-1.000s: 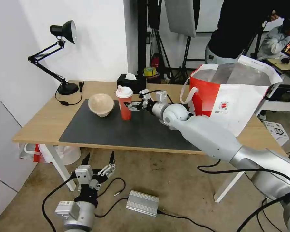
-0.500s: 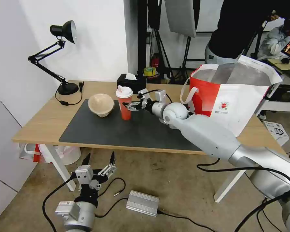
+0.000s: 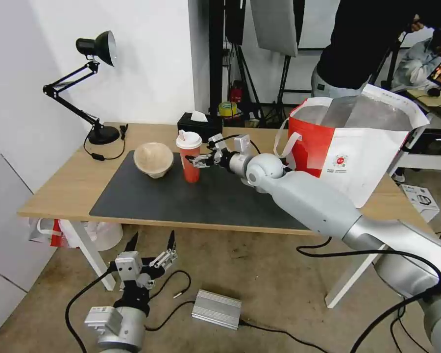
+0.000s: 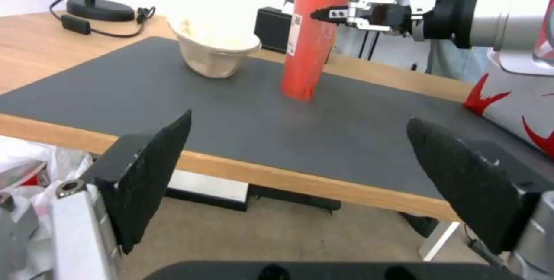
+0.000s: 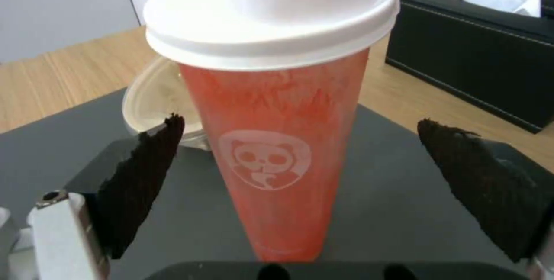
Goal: Pick up the trash from the table and place it into the takeout bag.
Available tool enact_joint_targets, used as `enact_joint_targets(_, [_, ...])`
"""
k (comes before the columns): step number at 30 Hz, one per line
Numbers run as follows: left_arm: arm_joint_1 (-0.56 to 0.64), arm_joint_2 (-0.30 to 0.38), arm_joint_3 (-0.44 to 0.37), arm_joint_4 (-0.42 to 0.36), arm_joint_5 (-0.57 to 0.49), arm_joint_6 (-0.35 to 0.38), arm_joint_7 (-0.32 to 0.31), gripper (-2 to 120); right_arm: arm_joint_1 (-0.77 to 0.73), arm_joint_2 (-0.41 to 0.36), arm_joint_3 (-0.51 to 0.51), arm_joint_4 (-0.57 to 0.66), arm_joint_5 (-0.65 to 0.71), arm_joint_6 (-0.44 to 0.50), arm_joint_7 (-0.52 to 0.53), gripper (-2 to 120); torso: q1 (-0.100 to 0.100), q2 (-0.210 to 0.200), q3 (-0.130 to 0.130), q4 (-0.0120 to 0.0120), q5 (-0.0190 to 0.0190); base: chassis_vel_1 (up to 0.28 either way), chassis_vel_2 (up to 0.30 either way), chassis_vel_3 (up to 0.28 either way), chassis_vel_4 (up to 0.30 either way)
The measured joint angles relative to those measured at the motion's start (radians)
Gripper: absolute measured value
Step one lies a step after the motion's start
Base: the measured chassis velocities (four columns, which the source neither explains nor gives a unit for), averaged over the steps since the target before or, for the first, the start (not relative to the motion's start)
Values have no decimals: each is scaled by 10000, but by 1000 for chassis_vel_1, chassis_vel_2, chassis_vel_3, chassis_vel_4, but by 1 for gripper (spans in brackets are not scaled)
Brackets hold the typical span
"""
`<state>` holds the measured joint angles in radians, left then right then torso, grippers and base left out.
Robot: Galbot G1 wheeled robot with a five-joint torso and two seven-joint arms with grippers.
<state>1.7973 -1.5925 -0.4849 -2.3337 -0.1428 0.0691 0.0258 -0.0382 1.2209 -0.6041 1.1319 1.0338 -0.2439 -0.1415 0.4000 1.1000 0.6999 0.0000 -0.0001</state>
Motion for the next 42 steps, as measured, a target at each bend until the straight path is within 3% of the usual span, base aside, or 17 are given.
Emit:
enact_joint_targets(25, [-15, 3, 47, 105, -19, -33, 0, 100, 100, 451, -8, -752, -233, 37, -595, 100, -1, 0, 0, 0, 1, 0, 0, 0, 0])
enact_joint_targets(27, [-16, 3, 57, 120, -19, -38, 0, 100, 104, 465, 2, -794, -234, 47, -637, 97, 0, 0, 0, 0, 1, 0, 0, 0, 0])
enact_joint_targets(28, [-13, 2, 67, 136, -19, -49, 0, 100, 104, 467, 5, -829, -233, 61, -720, 89, 0, 0, 0, 0, 1, 0, 0, 0, 0])
enact_joint_targets(33, [-5, 0, 72, 139, -19, -64, 0, 100, 26, 469, 29, -840, -232, 91, -777, 76, 0, 0, 0, 0, 0, 0, 0, 0, 0])
enact_joint_targets(42, [-13, -1, 73, 130, -13, -68, 0, 100, -111, 458, 41, -784, -230, 158, -840, 43, -1, 1, 0, -1, 1, 0, 0, 0, 0])
